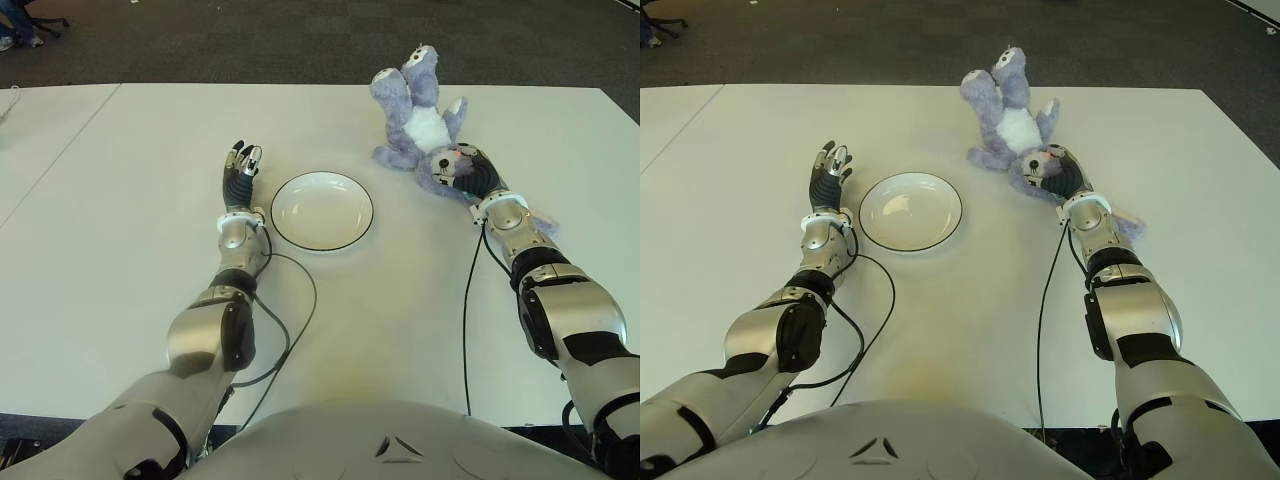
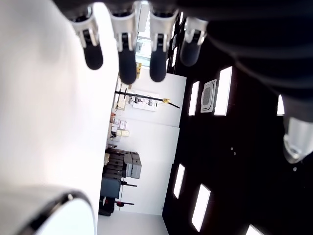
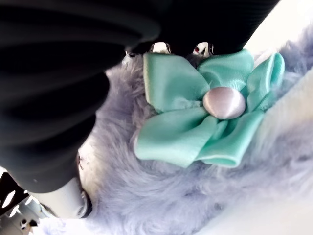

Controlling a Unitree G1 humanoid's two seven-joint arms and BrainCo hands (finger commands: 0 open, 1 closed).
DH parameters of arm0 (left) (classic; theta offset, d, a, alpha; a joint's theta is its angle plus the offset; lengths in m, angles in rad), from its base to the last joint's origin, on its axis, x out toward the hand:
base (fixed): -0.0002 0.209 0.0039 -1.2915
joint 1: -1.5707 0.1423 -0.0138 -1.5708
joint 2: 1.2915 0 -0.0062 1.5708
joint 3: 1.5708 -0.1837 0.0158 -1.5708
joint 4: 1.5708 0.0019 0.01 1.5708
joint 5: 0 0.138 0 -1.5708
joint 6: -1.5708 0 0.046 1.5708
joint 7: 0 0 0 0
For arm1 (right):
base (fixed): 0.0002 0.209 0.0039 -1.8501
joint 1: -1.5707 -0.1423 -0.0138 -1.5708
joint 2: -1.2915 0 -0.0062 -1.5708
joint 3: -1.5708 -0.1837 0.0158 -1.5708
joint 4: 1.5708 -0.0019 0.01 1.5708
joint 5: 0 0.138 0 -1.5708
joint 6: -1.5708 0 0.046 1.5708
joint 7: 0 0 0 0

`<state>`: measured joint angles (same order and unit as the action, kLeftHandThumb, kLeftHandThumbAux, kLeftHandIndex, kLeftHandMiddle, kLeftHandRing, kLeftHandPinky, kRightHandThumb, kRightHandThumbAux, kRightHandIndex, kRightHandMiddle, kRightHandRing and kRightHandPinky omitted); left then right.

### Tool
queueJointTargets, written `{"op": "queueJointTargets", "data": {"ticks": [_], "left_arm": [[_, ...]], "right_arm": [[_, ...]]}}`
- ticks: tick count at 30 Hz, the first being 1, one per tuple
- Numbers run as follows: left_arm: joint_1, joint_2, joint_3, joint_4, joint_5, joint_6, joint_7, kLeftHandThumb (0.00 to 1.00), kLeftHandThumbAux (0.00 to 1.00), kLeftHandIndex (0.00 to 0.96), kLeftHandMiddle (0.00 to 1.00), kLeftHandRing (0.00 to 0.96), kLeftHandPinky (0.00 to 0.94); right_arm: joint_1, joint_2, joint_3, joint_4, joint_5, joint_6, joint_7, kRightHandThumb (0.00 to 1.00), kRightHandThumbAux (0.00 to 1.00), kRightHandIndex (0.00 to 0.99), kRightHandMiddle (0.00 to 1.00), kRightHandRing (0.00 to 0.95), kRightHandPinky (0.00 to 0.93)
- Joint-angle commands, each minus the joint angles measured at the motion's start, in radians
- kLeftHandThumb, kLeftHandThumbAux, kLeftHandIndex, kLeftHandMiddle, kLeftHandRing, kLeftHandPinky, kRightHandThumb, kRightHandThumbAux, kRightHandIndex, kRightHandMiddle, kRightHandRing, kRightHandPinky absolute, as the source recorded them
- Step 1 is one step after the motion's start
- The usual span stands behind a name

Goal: Put the doll into the plate.

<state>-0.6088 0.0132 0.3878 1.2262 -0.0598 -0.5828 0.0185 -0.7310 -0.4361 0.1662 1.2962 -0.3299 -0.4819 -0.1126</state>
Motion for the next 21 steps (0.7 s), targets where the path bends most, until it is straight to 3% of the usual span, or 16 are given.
{"op": "queueJointTargets", "data": {"ticks": [1,5,11,16,21], "left_arm": [[0.196,-0.069,0.012,0.122,-0.019,0.108,-0.002,0.000,0.474,0.121,0.174,0.152,0.113],[0.197,-0.070,0.010,0.121,-0.019,0.101,-0.006,0.000,0.469,0.114,0.167,0.149,0.119],[0.195,-0.067,0.013,0.122,-0.024,0.118,-0.010,0.000,0.462,0.112,0.165,0.147,0.123],[0.196,-0.067,0.018,0.123,-0.029,0.118,-0.013,0.000,0.472,0.124,0.179,0.158,0.123],[0.195,-0.069,0.023,0.122,-0.035,0.116,-0.015,0.000,0.484,0.120,0.169,0.151,0.121]], "right_arm": [[0.114,0.089,0.151,0.026,-0.164,-0.050,-0.133,0.369,0.771,0.585,0.742,0.763,0.811],[0.112,0.079,0.205,0.035,-0.218,-0.041,-0.213,0.411,0.792,0.650,0.794,0.793,0.822],[0.111,0.072,0.226,0.047,-0.226,-0.047,-0.232,0.540,0.774,0.733,0.849,0.841,0.868],[0.113,0.070,0.207,0.049,-0.190,-0.059,-0.226,0.683,0.738,0.768,0.867,0.865,0.887],[0.113,0.070,0.156,0.049,-0.132,-0.064,-0.199,0.760,0.720,0.784,0.875,0.873,0.882]]}}
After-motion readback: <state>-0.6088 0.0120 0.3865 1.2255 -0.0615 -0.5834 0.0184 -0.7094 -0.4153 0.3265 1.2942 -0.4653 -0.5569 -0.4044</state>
